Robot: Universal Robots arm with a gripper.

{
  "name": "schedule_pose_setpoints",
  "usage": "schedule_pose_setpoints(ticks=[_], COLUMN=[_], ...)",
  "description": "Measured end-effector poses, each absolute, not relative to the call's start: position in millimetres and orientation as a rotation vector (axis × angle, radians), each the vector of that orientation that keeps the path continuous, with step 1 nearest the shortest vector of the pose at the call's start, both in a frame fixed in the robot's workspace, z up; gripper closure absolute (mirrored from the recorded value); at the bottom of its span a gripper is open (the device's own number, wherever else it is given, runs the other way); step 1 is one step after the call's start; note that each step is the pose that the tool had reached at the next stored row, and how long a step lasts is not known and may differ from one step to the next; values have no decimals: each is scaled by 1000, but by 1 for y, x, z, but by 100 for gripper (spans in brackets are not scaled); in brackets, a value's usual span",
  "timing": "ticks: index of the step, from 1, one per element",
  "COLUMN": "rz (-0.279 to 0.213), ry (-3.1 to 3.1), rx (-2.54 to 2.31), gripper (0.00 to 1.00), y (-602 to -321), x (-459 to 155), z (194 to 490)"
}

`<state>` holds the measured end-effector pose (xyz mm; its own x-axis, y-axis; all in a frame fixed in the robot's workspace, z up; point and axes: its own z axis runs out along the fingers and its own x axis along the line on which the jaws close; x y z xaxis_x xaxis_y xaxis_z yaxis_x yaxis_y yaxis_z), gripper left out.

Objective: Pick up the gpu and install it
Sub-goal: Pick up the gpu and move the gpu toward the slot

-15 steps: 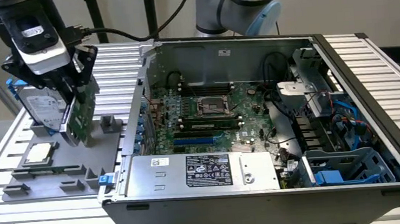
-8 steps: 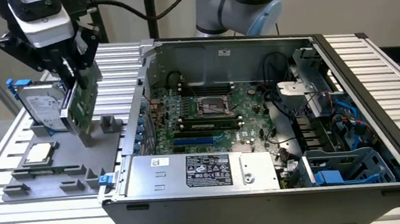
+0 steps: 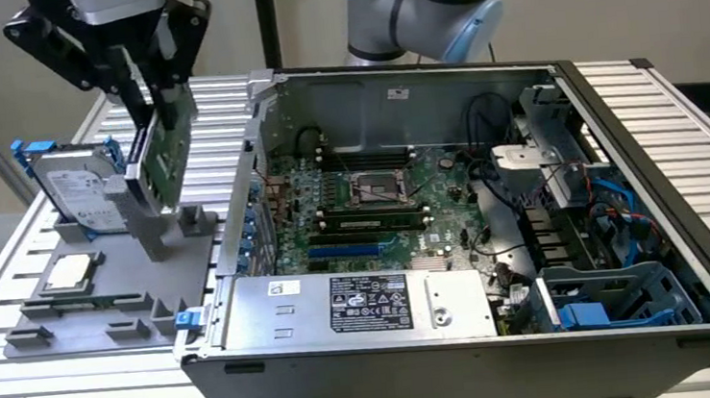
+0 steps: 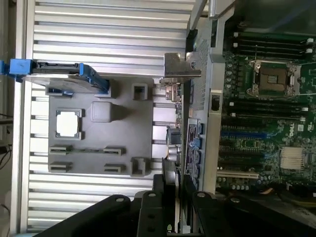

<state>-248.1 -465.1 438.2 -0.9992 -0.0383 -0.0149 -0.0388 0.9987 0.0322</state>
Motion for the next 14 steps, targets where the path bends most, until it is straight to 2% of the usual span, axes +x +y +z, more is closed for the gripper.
schedule_pose_setpoints(ticks=[5, 14], rz=[51, 52], ry=[3138, 3148], rx=[-60, -60], gripper=[100, 100], y=[-470, -473], x=[-225, -185], z=[457, 458])
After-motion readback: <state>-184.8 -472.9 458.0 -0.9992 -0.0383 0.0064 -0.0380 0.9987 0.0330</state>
